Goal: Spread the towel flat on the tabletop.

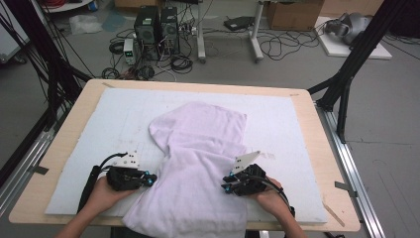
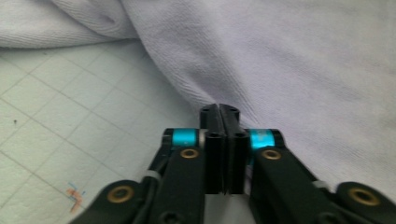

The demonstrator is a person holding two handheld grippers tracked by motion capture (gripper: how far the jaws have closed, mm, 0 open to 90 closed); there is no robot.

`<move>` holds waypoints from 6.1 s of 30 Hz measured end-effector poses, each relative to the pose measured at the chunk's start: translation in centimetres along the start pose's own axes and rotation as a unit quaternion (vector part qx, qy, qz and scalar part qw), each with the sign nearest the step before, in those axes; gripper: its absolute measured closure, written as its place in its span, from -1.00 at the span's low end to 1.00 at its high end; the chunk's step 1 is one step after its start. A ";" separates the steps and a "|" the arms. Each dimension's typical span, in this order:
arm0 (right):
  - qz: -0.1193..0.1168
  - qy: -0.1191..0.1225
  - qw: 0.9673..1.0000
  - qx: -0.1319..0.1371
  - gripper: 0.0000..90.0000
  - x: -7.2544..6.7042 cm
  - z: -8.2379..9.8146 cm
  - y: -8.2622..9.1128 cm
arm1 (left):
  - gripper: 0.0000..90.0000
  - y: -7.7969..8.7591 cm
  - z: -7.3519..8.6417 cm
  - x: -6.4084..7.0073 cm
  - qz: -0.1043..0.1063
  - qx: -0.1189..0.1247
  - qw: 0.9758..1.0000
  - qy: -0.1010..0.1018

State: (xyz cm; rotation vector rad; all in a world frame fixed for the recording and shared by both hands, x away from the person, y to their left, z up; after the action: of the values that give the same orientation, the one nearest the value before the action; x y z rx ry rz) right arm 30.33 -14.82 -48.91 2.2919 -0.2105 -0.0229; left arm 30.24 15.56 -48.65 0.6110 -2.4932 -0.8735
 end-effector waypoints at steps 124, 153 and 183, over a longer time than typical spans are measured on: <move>0.074 -0.016 0.997 0.017 0.65 4.0 0.4 2.6 | 0.98 1.7 -0.9 -6.6 -0.162 0.026 0.985 0.044; -0.033 0.024 0.999 0.011 0.94 -2.9 -0.5 -0.4 | 0.94 1.4 2.2 2.5 -0.014 -0.007 0.999 -0.034; -0.060 0.031 0.994 0.089 0.75 -4.9 -0.6 3.2 | 0.77 4.6 3.4 3.3 -0.004 0.029 0.999 -0.030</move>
State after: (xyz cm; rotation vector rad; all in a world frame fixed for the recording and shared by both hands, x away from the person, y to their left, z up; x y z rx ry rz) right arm 25.13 -15.68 -46.41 2.4763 -0.0444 0.0060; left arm 24.57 18.67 -47.26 0.6223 -2.5801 -0.8376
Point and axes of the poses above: each handheld gripper's, and its own axes: y roughly backward along the jaws, z roughly out of its underside, x roughly to its right, the point moved 7 cm from there along -y, roughly forward along the jaws, and after that the axes turned 10 degrees about y, right-handed, at the moved point
